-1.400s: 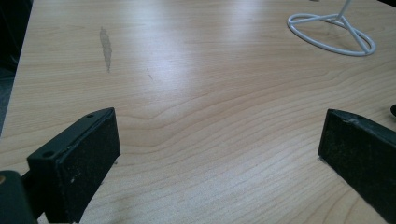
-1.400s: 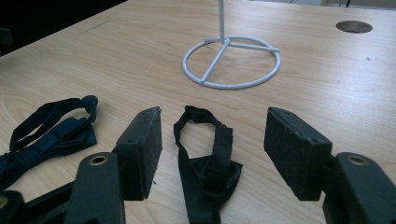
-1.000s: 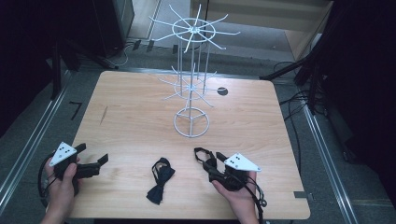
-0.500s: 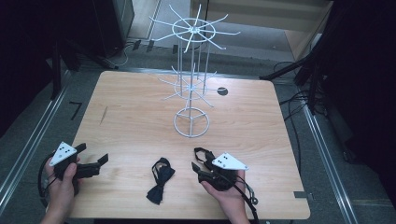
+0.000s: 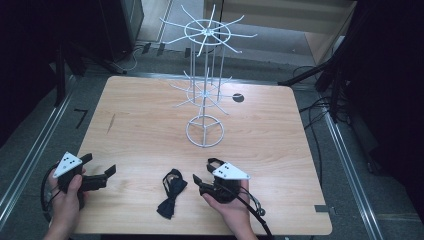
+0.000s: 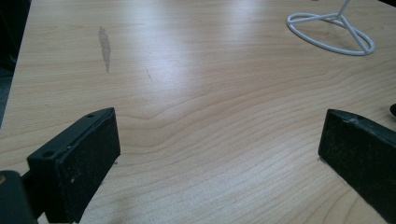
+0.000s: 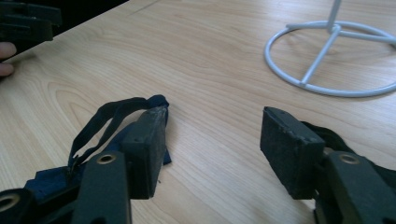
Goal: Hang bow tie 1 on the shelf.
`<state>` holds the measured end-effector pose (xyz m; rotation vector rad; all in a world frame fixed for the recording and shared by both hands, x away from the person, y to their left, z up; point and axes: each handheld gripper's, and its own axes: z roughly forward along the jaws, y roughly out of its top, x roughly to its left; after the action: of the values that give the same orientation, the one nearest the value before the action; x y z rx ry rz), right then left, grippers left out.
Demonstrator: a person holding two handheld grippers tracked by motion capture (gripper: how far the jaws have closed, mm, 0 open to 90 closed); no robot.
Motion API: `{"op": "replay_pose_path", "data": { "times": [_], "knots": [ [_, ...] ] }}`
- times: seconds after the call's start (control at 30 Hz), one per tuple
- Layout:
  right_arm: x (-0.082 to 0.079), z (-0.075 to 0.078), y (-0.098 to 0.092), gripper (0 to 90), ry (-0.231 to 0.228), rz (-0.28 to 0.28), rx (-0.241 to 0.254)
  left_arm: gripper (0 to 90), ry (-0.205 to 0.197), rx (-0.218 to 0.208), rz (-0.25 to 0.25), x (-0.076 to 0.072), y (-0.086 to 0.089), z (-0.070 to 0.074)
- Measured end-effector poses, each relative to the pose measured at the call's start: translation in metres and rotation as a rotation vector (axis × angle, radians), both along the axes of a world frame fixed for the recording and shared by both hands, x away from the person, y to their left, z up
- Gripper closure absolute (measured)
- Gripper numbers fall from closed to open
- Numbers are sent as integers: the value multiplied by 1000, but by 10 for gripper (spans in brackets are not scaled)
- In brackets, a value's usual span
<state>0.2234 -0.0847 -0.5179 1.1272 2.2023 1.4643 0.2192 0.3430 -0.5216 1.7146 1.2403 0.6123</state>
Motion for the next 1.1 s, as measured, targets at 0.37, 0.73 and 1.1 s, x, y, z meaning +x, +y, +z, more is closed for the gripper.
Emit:
{"op": "replay_pose_path", "data": {
  "times": [0.37, 0.73, 1.1],
  "knots": [
    [6, -6, 21, 479, 31, 7, -3, 0, 0, -2, 2, 0, 0, 0],
    [12, -13, 39, 506, 66, 22, -15, 0, 0, -5, 4, 0, 0, 0],
    [17, -22, 50, 572, 119, 56, -23, 0, 1, -5, 3, 0, 0, 0]
  ]
}}
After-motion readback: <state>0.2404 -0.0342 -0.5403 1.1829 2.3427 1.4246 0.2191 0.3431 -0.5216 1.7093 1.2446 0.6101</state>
